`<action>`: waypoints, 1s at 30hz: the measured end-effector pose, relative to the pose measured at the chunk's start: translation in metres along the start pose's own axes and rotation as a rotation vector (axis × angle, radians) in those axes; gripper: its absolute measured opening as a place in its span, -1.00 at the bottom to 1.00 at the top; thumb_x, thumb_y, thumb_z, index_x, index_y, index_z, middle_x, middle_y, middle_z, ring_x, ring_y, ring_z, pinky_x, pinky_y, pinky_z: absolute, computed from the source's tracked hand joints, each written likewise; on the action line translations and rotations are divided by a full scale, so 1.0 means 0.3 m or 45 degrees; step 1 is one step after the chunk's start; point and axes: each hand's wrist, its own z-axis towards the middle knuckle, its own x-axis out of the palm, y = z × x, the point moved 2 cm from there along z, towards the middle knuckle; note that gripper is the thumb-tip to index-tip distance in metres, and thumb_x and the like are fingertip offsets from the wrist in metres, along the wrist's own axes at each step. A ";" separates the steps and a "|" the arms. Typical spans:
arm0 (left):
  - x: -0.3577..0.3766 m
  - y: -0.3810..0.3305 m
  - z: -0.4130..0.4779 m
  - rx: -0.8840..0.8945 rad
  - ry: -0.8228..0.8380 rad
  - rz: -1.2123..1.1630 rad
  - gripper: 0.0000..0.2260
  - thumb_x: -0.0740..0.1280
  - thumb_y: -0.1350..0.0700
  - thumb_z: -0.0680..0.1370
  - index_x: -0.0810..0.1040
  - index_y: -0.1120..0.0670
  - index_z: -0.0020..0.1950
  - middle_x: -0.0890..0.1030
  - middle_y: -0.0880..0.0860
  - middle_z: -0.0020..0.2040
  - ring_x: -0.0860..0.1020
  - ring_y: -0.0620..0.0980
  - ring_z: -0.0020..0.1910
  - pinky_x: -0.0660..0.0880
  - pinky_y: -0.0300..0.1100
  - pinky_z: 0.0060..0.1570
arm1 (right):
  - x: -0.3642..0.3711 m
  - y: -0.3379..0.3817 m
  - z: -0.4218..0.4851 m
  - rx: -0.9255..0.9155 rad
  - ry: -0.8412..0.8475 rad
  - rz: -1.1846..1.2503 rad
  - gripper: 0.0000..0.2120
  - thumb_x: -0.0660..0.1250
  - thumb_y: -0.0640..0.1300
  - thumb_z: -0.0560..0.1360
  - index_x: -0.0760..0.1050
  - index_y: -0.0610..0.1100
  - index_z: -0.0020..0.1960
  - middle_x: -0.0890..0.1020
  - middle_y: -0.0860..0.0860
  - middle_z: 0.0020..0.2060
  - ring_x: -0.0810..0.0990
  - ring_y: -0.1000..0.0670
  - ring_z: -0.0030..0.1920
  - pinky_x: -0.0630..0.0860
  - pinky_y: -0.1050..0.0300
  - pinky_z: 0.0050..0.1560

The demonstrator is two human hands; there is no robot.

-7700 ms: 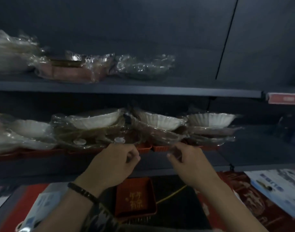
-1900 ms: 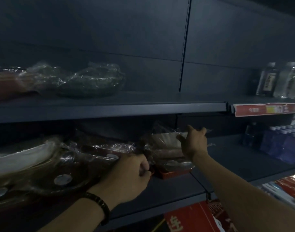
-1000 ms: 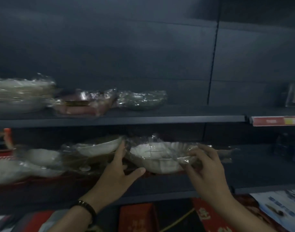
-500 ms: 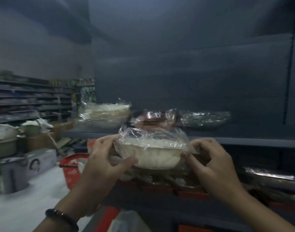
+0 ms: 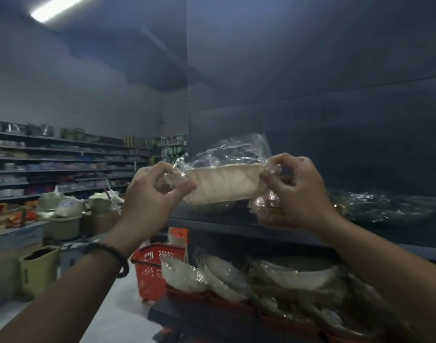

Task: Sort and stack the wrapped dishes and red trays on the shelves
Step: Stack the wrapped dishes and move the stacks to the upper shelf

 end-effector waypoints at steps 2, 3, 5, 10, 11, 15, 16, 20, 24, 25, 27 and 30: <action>0.014 0.023 0.082 0.023 -0.032 0.050 -0.70 0.55 -0.32 0.40 0.59 -0.19 -0.07 0.57 -0.04 0.18 0.68 -0.04 0.01 0.64 -0.11 -0.11 | 0.065 -0.023 0.085 -0.009 -0.010 0.030 -0.92 0.48 0.02 0.58 0.64 0.09 0.06 0.45 -0.04 0.14 0.69 0.05 0.01 0.59 0.41 -0.19; 0.022 0.039 0.127 0.045 -0.056 0.068 -0.73 0.56 -0.29 0.41 0.58 -0.19 -0.07 0.55 -0.03 0.18 0.67 -0.07 0.00 0.61 -0.19 -0.14 | 0.095 -0.033 0.126 -0.013 -0.027 0.031 -0.93 0.48 0.01 0.59 0.64 0.07 0.06 0.46 -0.05 0.13 0.68 0.05 0.01 0.58 0.43 -0.22; 0.040 0.072 0.208 0.087 -0.086 0.082 -0.73 0.57 -0.24 0.43 0.59 -0.17 -0.02 0.52 0.00 0.19 0.63 -0.14 0.00 0.55 -0.30 -0.16 | 0.156 -0.061 0.202 -0.036 -0.060 0.006 -0.96 0.48 0.02 0.59 0.63 0.11 -0.01 0.56 -0.05 0.06 0.67 0.05 -0.06 0.57 0.36 -0.23; 0.137 0.258 0.392 0.135 -0.105 0.105 -0.67 0.55 -0.25 0.45 0.57 -0.10 0.04 0.51 0.02 0.22 0.62 -0.11 0.06 0.59 -0.26 -0.01 | 0.313 -0.167 0.336 -0.027 -0.118 0.006 -0.92 0.50 -0.08 0.56 0.65 -0.02 -0.10 0.65 0.14 -0.38 0.57 0.23 -0.38 0.42 0.32 -0.29; 0.167 0.297 0.425 0.142 -0.109 0.108 -0.66 0.55 -0.25 0.45 0.57 -0.09 0.05 0.51 0.02 0.23 0.62 -0.09 0.06 0.60 -0.22 0.03 | 0.345 -0.188 0.359 -0.018 -0.132 -0.013 -0.92 0.50 -0.10 0.56 0.65 -0.01 -0.10 0.66 0.15 -0.35 0.59 0.26 -0.35 0.42 0.37 -0.29; 0.296 0.431 0.513 0.140 -0.163 0.171 -0.67 0.58 -0.16 0.47 0.57 -0.07 0.09 0.50 0.01 0.19 0.57 -0.07 -0.05 0.54 -0.21 0.04 | 0.469 -0.277 0.437 0.098 -0.108 -0.071 -0.92 0.44 -0.21 0.49 0.62 -0.05 -0.09 0.66 0.15 -0.25 0.64 0.19 -0.18 0.40 0.51 -0.35; 0.326 0.464 0.532 0.137 -0.183 0.178 -0.67 0.59 -0.14 0.47 0.58 -0.05 0.10 0.51 0.00 0.18 0.55 -0.08 -0.06 0.54 -0.19 0.06 | 0.494 -0.301 0.457 0.147 -0.071 -0.079 -0.94 0.45 -0.17 0.48 0.61 -0.04 -0.07 0.67 0.13 -0.22 0.66 0.16 -0.17 0.44 0.47 -0.34; 0.411 0.588 0.574 0.048 -0.132 0.248 -0.63 0.54 -0.16 0.51 0.60 0.03 0.17 0.55 0.02 0.17 0.54 0.00 0.05 0.49 -0.11 0.10 | 0.579 -0.390 0.519 0.180 0.158 -0.253 -0.84 0.41 0.04 0.57 0.62 -0.02 0.07 0.69 0.06 -0.04 0.66 0.02 -0.04 0.51 0.17 -0.12; 0.458 0.661 0.568 0.027 -0.016 0.335 -0.65 0.45 -0.15 0.59 0.61 0.08 0.21 0.61 0.06 0.14 0.54 0.05 0.08 0.38 -0.14 0.06 | 0.607 -0.458 0.518 0.250 0.478 -0.607 -0.68 0.23 0.06 0.70 0.65 -0.08 -0.06 0.66 -0.04 -0.10 0.58 -0.11 -0.01 0.43 0.09 -0.09; 0.464 0.672 0.564 0.037 0.003 0.355 -0.64 0.42 -0.18 0.60 0.61 0.07 0.20 0.62 0.06 0.14 0.55 0.07 0.09 0.41 -0.12 0.07 | 0.608 -0.474 0.516 0.243 0.511 -0.649 -0.62 0.21 0.02 0.71 0.57 -0.09 -0.21 0.61 -0.02 -0.21 0.56 -0.10 -0.09 0.40 0.07 -0.16; 0.464 0.691 0.556 0.055 0.031 0.439 -0.57 0.30 -0.29 0.59 0.61 0.03 0.19 0.65 0.07 0.17 0.58 0.14 0.13 0.48 0.02 0.17 | 0.607 -0.489 0.515 0.224 0.537 -0.698 -0.54 0.20 -0.04 0.72 0.39 -0.11 -0.35 0.49 0.01 -0.33 0.47 -0.05 -0.22 0.31 0.06 -0.21; 0.463 0.694 0.536 0.041 0.076 0.552 -0.49 0.13 -0.37 0.58 0.60 0.00 0.17 0.66 0.06 0.19 0.58 0.17 0.18 0.42 0.21 0.33 | 0.607 -0.494 0.520 0.231 0.615 -0.735 -0.53 0.17 -0.01 0.72 0.36 -0.12 -0.34 0.52 -0.02 -0.28 0.49 -0.07 -0.19 0.32 0.03 -0.25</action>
